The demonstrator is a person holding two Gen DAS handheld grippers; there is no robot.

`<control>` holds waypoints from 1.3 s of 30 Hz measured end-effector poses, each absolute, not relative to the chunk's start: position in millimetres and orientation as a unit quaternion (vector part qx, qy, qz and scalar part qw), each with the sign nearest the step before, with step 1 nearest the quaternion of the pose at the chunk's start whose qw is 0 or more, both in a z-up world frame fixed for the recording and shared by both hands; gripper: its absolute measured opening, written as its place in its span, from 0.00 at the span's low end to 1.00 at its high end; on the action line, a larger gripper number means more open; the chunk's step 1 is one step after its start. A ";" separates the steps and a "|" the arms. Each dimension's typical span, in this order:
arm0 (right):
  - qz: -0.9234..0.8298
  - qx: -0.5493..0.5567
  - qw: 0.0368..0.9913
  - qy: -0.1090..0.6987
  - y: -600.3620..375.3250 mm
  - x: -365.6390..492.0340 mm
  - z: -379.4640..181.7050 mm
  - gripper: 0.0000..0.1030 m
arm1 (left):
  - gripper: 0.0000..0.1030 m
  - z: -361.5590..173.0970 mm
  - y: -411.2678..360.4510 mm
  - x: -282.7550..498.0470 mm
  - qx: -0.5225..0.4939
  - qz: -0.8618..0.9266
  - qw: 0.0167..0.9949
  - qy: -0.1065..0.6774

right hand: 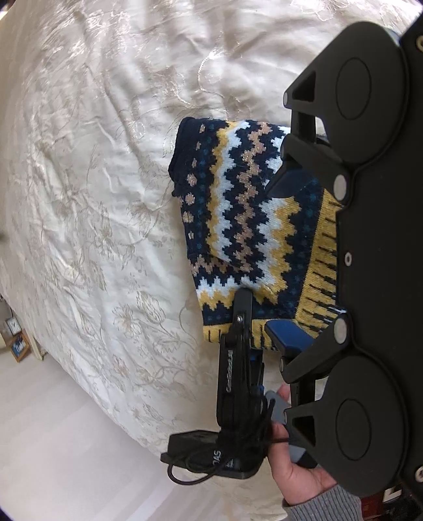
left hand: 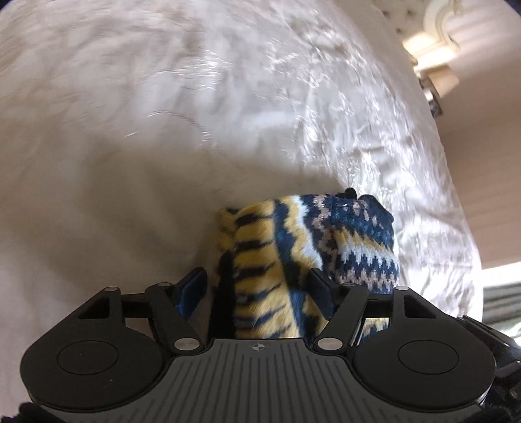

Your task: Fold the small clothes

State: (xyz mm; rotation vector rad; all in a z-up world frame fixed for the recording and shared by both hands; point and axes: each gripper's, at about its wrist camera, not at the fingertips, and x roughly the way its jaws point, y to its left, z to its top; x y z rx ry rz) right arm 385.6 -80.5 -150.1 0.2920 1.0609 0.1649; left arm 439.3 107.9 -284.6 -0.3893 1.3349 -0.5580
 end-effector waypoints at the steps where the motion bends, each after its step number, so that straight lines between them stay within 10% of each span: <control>1: 0.075 0.140 0.848 0.505 -81.0 386.4 -151.3 0.81 | 0.67 -286.1 104.7 442.2 -0.174 -0.258 0.731 0.608; 8: 0.063 0.143 0.844 0.513 -80.5 390.1 -156.6 0.81 | 0.65 -291.0 90.0 455.8 -0.169 -0.266 0.726 0.611; 10: 0.060 0.143 0.843 0.514 -81.6 390.4 -158.2 0.81 | 0.28 -281.5 84.8 453.4 -0.156 -0.285 0.737 0.593; 11: 0.058 0.145 0.843 0.514 -82.3 390.3 -158.7 0.81 | 0.26 -269.8 80.5 448.7 -0.135 -0.293 0.755 0.571; 15: 0.050 0.152 0.845 0.510 -87.2 388.4 -159.5 0.81 | 0.27 -229.6 69.8 426.6 -0.029 -0.305 0.835 0.457; 21: 0.024 0.155 0.851 0.501 -99.4 393.9 -161.1 0.80 | 0.26 -236.2 94.9 449.9 0.047 -0.144 0.854 0.497; 26: -0.003 0.127 0.861 0.492 -106.9 407.6 -159.8 0.52 | 0.26 -190.7 83.8 433.2 0.055 -0.169 0.863 0.473; 39: 0.003 0.101 0.829 0.551 -106.7 454.0 -215.9 0.54 | 0.36 -257.1 17.0 419.6 0.114 -0.203 0.785 0.574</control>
